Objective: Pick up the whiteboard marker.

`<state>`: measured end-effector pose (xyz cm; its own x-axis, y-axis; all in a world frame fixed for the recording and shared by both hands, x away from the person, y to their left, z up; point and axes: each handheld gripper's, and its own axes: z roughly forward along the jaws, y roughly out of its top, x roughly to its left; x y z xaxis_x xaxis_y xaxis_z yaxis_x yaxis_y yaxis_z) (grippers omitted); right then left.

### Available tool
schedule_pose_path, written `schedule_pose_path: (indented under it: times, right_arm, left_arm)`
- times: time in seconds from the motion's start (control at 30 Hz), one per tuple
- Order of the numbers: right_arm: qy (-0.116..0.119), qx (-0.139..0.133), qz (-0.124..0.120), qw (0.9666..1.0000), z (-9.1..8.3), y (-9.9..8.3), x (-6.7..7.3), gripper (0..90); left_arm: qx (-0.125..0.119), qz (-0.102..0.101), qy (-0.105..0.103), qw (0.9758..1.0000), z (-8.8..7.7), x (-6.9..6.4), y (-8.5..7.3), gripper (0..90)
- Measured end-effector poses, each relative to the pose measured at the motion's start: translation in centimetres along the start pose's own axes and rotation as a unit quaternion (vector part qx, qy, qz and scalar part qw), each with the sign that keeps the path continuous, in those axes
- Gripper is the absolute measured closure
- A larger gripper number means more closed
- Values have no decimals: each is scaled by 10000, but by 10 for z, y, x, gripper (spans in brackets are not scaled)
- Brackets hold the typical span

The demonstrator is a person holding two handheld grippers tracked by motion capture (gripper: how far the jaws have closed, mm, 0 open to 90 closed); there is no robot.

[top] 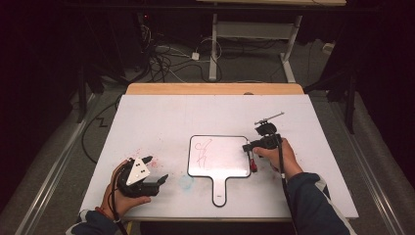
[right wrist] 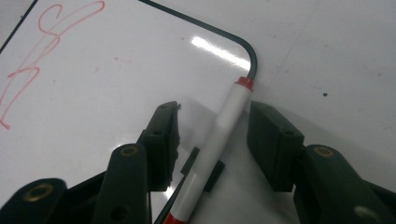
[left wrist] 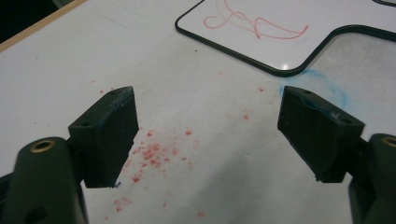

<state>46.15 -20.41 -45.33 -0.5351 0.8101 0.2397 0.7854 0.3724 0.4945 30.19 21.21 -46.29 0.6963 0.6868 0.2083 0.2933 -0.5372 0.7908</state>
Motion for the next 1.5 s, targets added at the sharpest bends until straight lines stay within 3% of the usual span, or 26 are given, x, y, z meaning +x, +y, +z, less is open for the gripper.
schedule_pose_path:
  times: [0.17, 0.57, 0.67, 0.77, 0.87, 0.9, 0.93, 0.97, 1.03, 1.07, 1.13, 1.17, 1.2, 1.23, 1.33, 1.37, 1.43, 1.47, 1.5]
  right_arm:
    - [-42, 22, -56, 10000, 2, 1, 2, 712]
    - [-71, -199, -58, 9998, -2, 0, 1, 810]
    - [38, -223, 20, 9997, -3, -2, -1, 811]
    - [28, -359, 12, 9993, -7, -3, -2, 812]
    - [131, -810, -69, 9966, -23, -5, 3, 813]
    - [131, -810, -69, 9966, -23, -5, 3, 813]
    - [126, -902, -78, 9958, -27, -5, 5, 813]
    - [191, -1161, -174, 9929, -35, -7, 10, 813]
    - [155, -1270, -223, 9915, -40, -8, 13, 813]
    - [257, -1549, -352, 9870, -48, -10, 20, 813]
    - [229, -1653, -382, 9852, -52, -11, 23, 814]
    - [317, -1837, -467, 9814, -57, -13, 30, 814]
    - [317, -1837, -467, 9814, -57, -13, 30, 814]
    - [294, -1980, -576, 9781, -62, -15, 38, 814]
    - [333, -2101, -650, 9749, -66, -16, 45, 814]
    - [403, -2213, -713, 9718, -68, -16, 52, 814]
    - [410, -2292, -816, 9691, -69, -17, 59, 814]
    - [410, -2292, -816, 9691, -69, -17, 59, 814]
    - [461, -2344, -885, 9670, -69, -17, 63, 814]
  left_arm:
    - [4, -12, -14, 10000, 0, 0, 0, 201]
    - [33, -16, -36, 10000, 1, 0, 0, 201]
    - [39, -17, -41, 10000, 1, 0, 0, 201]
    - [47, -44, -55, 10000, 1, 0, 0, 201]
    - [-40, -67, -95, 9999, 2, 1, 2, 201]
    - [-28, -145, -165, 9998, 2, 1, 3, 201]
    - [-50, -169, -192, 9997, 2, 0, 4, 201]
    - [-83, -184, -209, 9996, 3, 0, 6, 202]
    - [-170, -295, -307, 9989, 4, 1, 11, 209]
    - [-224, -348, -344, 9986, 5, 1, 15, 231]
    - [-367, -461, -485, 9971, 7, 1, 22, 231]
    - [-411, -494, -560, 9964, 8, 1, 26, 232]
    - [-466, -536, -636, 9954, 9, 1, 31, 232]
    - [-557, -599, -772, 9937, 13, 0, 38, 236]
    - [-631, -578, -885, 9924, 16, -3, 46, 236]
    - [-669, -557, -930, 9919, 18, -5, 51, 237]
    - [-785, -541, -1125, 9891, 23, -10, 64, 237]
    - [-785, -541, -1125, 9891, 23, -10, 64, 238]
    - [-841, -551, -1188, 9878, 25, -12, 69, 238]
